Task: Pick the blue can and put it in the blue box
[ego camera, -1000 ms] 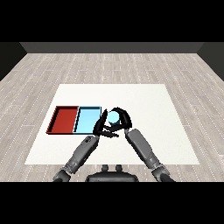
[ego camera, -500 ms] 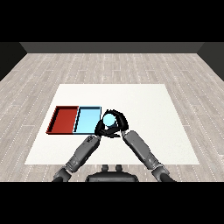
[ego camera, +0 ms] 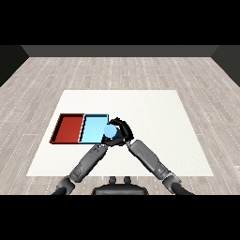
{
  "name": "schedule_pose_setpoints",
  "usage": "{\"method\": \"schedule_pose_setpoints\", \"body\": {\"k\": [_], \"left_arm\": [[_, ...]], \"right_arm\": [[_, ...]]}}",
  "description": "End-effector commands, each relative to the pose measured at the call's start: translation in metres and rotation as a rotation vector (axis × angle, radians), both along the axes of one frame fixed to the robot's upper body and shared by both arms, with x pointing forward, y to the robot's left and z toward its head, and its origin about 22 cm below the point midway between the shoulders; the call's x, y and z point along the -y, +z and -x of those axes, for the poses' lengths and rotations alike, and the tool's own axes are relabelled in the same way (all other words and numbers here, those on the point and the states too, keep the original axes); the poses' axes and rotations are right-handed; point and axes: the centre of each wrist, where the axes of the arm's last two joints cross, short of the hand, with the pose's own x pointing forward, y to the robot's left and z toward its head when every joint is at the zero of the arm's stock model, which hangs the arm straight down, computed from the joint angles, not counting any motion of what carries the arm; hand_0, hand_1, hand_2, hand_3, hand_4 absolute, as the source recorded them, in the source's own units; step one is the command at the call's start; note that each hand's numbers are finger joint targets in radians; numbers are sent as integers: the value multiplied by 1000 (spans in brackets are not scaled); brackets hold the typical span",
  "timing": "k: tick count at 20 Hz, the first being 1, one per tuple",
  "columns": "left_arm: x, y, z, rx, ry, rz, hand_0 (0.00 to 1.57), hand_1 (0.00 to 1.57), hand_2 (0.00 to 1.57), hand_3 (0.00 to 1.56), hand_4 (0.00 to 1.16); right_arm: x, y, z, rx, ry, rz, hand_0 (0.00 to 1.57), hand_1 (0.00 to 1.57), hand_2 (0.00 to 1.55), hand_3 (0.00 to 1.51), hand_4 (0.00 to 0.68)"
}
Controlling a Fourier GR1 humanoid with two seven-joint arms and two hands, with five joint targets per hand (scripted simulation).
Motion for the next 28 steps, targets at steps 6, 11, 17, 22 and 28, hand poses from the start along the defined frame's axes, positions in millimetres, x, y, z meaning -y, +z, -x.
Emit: {"method": "schedule_pose_setpoints", "body": {"k": [6,11,17,22,28], "left_arm": [[12,23,-5,32,2,-10,0,0,0,0,428],[11,18,2,69,114,13,950,950,969,849,691],[3,1,1,45,103,-5,626,626,727,512,663],[17,3,-7,-69,103,82,1481,1481,1457,1368,601],[3,-9,-1,-68,100,92,1571,1571,1516,1448,1097]], "right_arm": [[-17,13,0,23,34,-16,1454,1454,1460,1393,590],[-26,6,10,-1,59,-27,1442,1442,1451,1393,604],[-7,-5,0,-24,59,-59,1435,1435,1452,1392,593],[-11,-9,-1,-42,33,-71,1405,1405,1451,1396,552],[-2,-1,2,-88,32,-102,0,0,0,0,0]]}}
